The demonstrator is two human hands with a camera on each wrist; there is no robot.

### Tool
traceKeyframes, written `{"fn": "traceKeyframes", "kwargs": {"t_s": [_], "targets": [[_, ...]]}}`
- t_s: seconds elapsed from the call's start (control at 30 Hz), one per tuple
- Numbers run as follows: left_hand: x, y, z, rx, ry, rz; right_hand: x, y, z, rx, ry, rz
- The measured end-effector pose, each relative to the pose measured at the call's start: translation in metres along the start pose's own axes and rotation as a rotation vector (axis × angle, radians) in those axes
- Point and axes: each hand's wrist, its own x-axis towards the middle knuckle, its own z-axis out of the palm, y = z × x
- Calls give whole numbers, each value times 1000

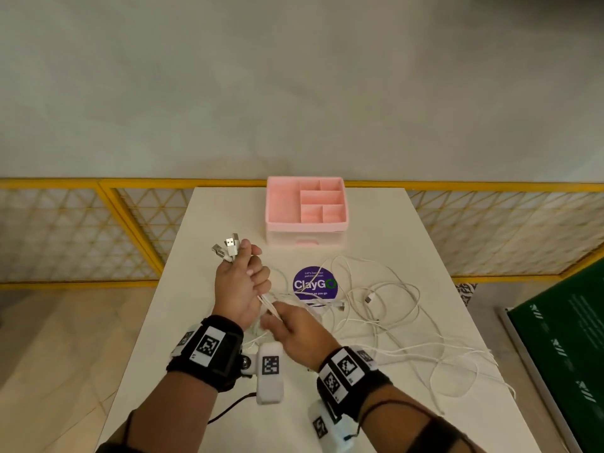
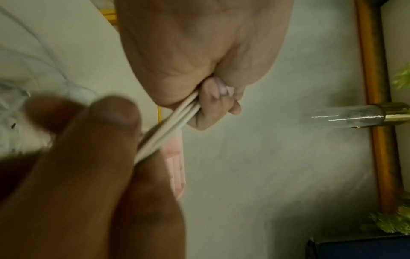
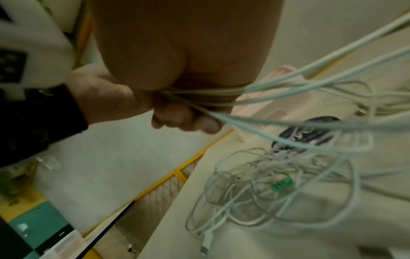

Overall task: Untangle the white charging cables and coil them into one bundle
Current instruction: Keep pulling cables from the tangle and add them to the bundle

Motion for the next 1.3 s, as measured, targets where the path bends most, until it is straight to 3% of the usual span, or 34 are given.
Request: {"fn": "traceKeyframes", "kwargs": {"t_s": [0.3,0.53,0.77,0.9,1.03,1.13,1.2,1.3], "targets": [[-1,-6,-31,-18,131,-35,-24,52,-33,-266,-20,9],[4,6,-33,-271,-4,-164,-35,59,-32,-362,13,44],[4,5,-25,-259,63,-148,-37,53,-32,-287,-16,106],[3,2,-17,-294,74,-164,-27,30,-22,-152,-16,42],[1,-9,-8,-309,54,-188,-15,13,-10,-74,78,-7],[1,-4,-18,-319,-52,-157,-6,4,-7,-45,146,22],[0,-9,-21,-233,-107,-143,-1,3,-10,-27,205,45],[-3,-22,-21,-80,-58,-133,0,9,-14,-77,227,42]]}}
